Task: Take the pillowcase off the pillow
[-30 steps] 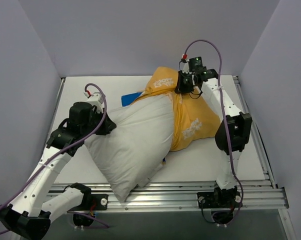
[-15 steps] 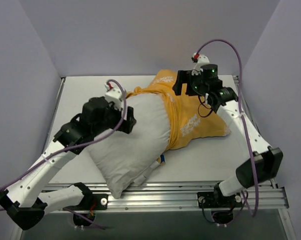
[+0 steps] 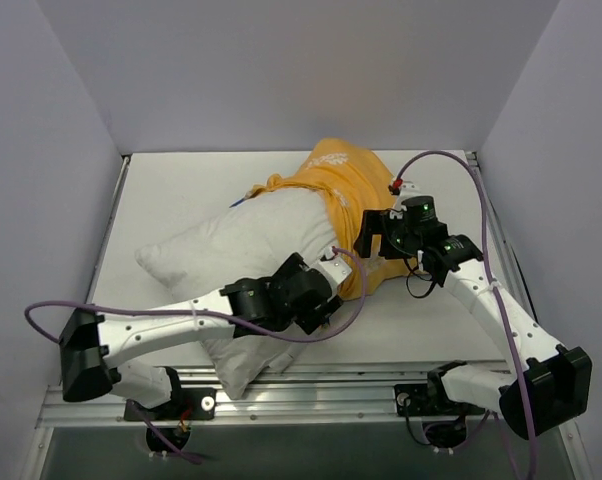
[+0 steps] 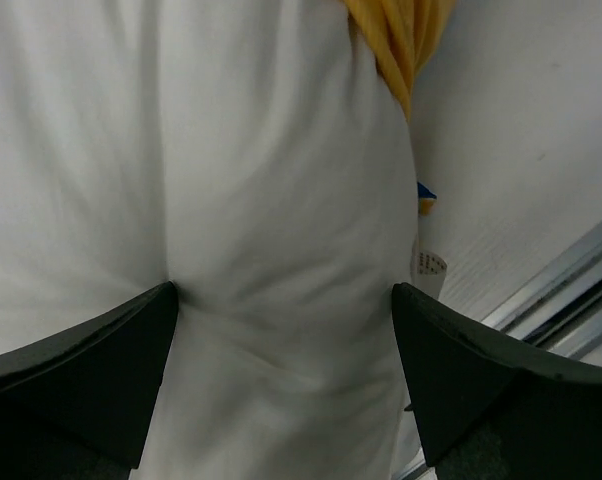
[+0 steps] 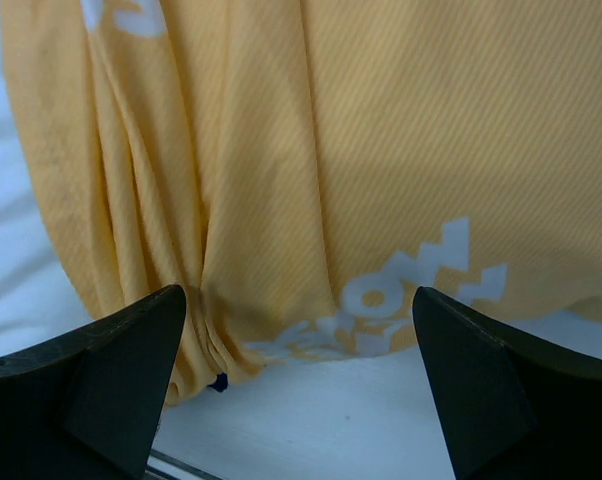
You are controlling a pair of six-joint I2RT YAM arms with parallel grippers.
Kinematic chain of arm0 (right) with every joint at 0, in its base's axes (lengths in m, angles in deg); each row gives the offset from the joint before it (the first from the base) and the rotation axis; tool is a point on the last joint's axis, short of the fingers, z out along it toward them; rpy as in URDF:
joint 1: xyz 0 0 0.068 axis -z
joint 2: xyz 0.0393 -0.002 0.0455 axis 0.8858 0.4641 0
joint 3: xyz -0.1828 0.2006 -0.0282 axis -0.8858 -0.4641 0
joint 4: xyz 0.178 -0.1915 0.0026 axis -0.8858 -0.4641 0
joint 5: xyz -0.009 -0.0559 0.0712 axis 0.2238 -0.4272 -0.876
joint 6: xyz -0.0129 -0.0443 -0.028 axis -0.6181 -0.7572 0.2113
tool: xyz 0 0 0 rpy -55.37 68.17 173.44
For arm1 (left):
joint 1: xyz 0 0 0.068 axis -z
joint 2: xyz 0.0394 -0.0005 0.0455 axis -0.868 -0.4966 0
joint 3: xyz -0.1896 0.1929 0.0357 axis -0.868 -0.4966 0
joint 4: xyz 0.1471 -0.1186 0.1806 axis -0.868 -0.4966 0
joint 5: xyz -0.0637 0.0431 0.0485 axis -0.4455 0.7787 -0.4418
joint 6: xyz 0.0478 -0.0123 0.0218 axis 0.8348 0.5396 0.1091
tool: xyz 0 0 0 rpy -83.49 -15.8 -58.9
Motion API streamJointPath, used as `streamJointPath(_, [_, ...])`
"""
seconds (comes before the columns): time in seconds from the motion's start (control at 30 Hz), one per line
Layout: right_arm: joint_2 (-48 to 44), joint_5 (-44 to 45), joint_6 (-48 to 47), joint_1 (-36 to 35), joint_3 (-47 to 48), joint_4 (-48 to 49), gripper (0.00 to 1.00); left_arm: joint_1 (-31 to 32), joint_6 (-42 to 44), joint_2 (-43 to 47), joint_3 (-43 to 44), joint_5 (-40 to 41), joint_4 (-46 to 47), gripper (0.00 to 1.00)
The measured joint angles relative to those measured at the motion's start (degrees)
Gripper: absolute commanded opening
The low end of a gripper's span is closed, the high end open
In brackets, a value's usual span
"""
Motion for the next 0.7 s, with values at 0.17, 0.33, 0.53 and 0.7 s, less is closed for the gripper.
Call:
streamJointPath(0.17, [-4.04,-0.04,2.32,-1.73,-6.03,-0.22,0.92,0.50,-8.52,-10.38,3.28,8.28,-1.68,0.79])
streamJointPath(0.33, [-6.75,-0.42,4.28,-5.22,-9.60,0.70,0.91,-1.29,-13.99,-13.99,3.48,11.85,-1.73,0.07])
streamJointPath(0.53, [-6.86,-2.32,5.53,-9.35,-13.22,3.80,0.90,-5.81,-15.58,-10.36,2.16,6.62,0.35,0.02])
streamJointPath(0.7, [-4.48,-3.96,7.54,-12.04,-15.50,8.46,0.87,-9.57,-15.54,-5.05,1.79,1.27,0.33,0.02])
